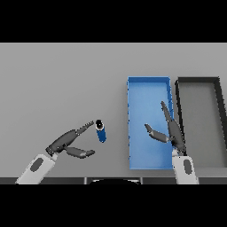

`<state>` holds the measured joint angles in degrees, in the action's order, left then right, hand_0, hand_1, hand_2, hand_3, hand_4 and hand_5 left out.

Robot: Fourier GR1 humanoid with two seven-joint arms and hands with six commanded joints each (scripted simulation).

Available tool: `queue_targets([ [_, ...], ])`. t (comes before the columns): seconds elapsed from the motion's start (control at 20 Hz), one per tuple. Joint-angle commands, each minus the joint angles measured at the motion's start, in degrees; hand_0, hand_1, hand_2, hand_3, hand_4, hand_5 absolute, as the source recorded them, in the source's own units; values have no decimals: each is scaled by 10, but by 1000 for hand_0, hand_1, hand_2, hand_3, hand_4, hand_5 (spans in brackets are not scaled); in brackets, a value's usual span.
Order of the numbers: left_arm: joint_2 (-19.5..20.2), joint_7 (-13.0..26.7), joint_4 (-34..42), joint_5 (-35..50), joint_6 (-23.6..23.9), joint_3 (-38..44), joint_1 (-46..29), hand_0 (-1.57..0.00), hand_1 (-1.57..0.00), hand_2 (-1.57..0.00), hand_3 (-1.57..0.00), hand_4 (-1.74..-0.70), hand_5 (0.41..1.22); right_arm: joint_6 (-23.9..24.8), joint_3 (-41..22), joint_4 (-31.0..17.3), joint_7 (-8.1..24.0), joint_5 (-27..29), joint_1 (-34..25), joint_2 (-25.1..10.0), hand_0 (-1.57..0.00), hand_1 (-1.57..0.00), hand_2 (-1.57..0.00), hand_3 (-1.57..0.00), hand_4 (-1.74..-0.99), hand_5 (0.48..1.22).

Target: Pick up the blue pipe and place it into the blue bin.

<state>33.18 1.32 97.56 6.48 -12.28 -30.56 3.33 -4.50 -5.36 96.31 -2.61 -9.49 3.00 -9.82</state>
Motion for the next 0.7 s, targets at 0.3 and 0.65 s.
queue_targets([
  [0.3, -95, -9, -86, -28, 29, -18, 48, 1, 1, 1, 1, -1126, 487, -1, -1, 9, -4, 4, 10, 6, 1, 1, 1, 1, -1205, 554],
  [0.65, -163, -55, -177, -55, 53, -24, 76, 1, 1, -6, 1, -1099, 506, -3, -2, 2, -15, 5, 16, 8, 1, 1, 1, 1, -1198, 547],
])
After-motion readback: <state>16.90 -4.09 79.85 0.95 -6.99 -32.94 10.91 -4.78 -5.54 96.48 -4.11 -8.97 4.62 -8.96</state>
